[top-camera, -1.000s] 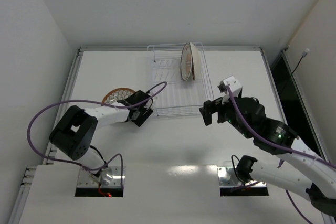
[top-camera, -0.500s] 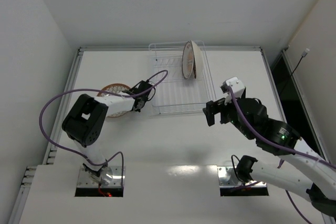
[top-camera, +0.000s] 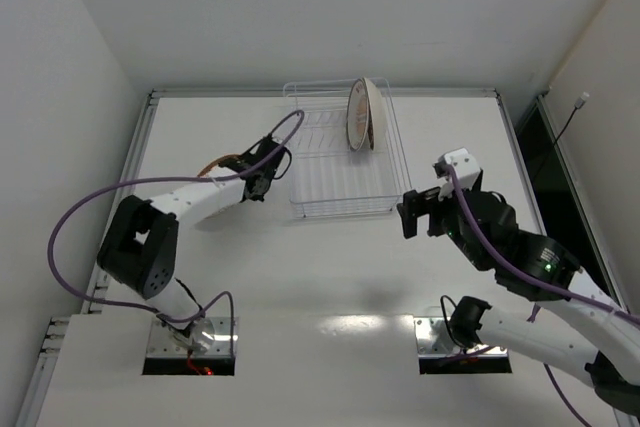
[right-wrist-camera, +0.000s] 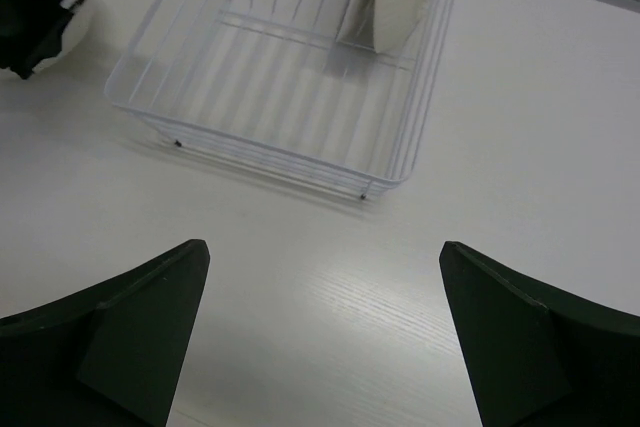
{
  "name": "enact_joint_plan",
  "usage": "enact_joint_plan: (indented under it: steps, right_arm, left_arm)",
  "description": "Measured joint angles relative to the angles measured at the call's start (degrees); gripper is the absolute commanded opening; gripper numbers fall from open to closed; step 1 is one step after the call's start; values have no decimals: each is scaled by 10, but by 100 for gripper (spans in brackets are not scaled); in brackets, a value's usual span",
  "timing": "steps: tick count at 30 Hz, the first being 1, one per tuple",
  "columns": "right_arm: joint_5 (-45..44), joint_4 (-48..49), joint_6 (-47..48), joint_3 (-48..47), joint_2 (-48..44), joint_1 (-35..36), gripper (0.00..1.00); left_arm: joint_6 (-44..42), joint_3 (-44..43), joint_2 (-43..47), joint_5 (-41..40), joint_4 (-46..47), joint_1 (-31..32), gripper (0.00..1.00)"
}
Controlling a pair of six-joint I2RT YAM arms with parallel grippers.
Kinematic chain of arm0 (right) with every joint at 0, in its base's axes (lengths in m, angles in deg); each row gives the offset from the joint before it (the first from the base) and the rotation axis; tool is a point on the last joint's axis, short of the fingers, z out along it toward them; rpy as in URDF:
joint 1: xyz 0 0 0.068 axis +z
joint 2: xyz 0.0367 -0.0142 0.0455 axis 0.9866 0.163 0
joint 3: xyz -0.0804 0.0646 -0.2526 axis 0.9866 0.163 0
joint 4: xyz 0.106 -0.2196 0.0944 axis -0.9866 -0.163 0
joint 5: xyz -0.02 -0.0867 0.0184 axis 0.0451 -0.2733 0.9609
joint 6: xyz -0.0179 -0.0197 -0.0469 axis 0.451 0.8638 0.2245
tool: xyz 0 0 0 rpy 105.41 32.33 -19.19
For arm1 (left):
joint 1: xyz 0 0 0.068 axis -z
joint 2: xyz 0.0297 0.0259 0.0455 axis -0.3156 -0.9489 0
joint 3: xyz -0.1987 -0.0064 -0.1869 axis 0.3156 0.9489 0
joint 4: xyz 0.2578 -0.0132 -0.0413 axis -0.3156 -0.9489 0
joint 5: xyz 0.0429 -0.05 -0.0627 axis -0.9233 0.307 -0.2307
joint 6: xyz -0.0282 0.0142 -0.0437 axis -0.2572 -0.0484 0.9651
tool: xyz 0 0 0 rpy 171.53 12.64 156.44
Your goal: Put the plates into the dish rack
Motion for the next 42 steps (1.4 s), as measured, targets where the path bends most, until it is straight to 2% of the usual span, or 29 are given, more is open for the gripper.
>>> enact_joint_plan:
  steps: [7,12,15,19,22,25,28,33,38,42]
  right_arm:
    - [-97,-23,-52,53,-51,0,100]
    - [-171,-64,-121,78,-41,0,100]
    - [-200,-79,-158,83,-19,0,100]
    - [-213,-83,-197,104,14,0,100]
    - [-216,-89,-229,128,30,0,100]
    - [-224,-98,-251,143,19,0,100]
    - [-230,-96,-263,160,-26,0,100]
    - [-240,-92,-268,167,-81,1,100]
    - [-242,-87,-270,168,-56,1,100]
    - [-241,-85,-270,168,-28,5,100]
  left_arm:
    - [88,-153,73,21,-84,0,0]
    - [129,-272,125,68,-60,0,0]
    - [156,-298,149,120,-9,-10,0]
    - [233,-274,159,224,91,-50,0]
    - [335,-209,146,323,206,-90,0]
    - [454,-152,92,410,347,-116,0]
    - [548,-137,3,467,450,-118,0]
    - [627,-137,-86,494,528,-105,0]
    - [643,-154,-101,483,563,-99,0]
    - [676,-187,-122,484,627,-86,0]
